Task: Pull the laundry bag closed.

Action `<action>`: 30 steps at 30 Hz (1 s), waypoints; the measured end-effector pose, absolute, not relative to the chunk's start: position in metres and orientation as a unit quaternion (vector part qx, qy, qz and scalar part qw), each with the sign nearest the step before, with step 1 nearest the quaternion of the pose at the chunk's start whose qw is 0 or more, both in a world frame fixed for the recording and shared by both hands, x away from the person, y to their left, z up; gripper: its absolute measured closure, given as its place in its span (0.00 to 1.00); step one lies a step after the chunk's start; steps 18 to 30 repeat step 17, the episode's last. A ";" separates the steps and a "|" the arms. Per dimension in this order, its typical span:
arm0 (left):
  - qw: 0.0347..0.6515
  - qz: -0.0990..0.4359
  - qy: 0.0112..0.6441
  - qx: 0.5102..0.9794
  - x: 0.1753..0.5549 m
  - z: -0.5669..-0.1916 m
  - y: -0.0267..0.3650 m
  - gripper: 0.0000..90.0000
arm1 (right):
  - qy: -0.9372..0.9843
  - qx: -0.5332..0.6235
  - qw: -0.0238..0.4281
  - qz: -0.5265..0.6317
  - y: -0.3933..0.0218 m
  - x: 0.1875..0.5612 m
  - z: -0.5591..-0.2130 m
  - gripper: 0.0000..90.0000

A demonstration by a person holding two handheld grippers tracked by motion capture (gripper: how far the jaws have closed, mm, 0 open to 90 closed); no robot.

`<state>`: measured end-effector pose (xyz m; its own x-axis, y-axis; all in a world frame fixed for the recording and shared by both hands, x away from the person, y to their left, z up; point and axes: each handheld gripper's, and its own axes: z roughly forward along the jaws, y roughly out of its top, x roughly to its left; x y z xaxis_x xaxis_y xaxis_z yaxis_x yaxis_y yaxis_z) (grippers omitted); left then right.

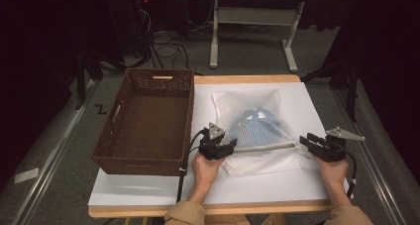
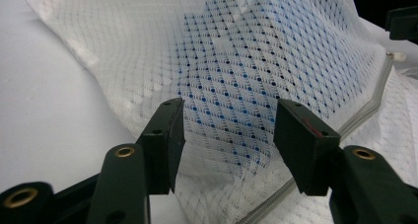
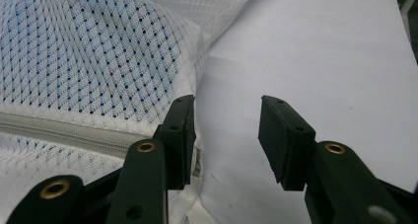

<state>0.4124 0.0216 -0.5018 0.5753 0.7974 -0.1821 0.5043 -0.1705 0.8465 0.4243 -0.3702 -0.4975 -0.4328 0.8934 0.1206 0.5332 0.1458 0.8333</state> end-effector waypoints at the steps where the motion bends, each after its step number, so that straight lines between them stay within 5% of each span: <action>1: 0.475 0.154 0.434 0.750 0.412 -0.502 0.021 0.50 | 0.728 0.490 0.208 0.432 -0.370 0.424 -0.497 0.65; 30: 0.476 0.150 0.432 0.751 0.411 -0.501 0.021 0.50 | 0.734 0.480 0.211 0.431 -0.369 0.423 -0.497 0.64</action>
